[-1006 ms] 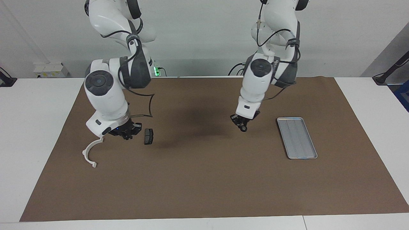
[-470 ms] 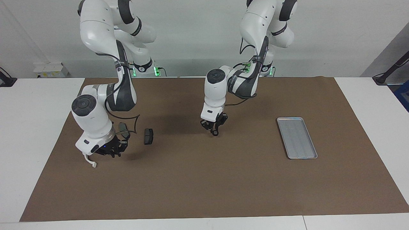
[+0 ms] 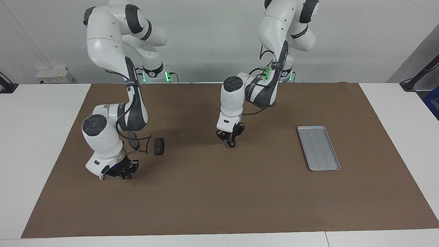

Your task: Place bearing gear from tray to pile

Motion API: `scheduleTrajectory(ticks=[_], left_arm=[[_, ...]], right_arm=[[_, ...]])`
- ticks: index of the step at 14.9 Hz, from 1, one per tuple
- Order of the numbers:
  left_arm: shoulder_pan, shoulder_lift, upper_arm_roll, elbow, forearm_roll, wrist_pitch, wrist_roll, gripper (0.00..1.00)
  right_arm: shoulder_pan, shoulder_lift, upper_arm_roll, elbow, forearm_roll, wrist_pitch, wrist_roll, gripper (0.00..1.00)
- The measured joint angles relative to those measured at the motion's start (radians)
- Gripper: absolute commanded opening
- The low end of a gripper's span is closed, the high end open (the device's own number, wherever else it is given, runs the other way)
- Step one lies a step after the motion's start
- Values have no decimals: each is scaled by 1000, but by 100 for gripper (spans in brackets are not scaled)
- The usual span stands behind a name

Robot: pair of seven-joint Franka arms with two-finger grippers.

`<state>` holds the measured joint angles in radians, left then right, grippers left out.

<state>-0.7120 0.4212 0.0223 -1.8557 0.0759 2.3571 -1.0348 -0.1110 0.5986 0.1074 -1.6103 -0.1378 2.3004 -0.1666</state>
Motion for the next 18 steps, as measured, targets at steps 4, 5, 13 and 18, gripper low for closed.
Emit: scheduleTrajectory(ticks=[4,5,13,18], left_arm=[[0,-1,0,-21,0,24,0,0],[0,-1,0,-21,1,24,0,1],[4,-21,9,38,1,-53,3,100],[137,-213,24,129,7,-239,141,100]], right_arm=[[0,0,0,1,0,0,0,100],[1,0,1,2,0,-6,0,100],[77,-156,13,35,0,-258,64,100],[271,-220,20,64,5,-415,523,100]])
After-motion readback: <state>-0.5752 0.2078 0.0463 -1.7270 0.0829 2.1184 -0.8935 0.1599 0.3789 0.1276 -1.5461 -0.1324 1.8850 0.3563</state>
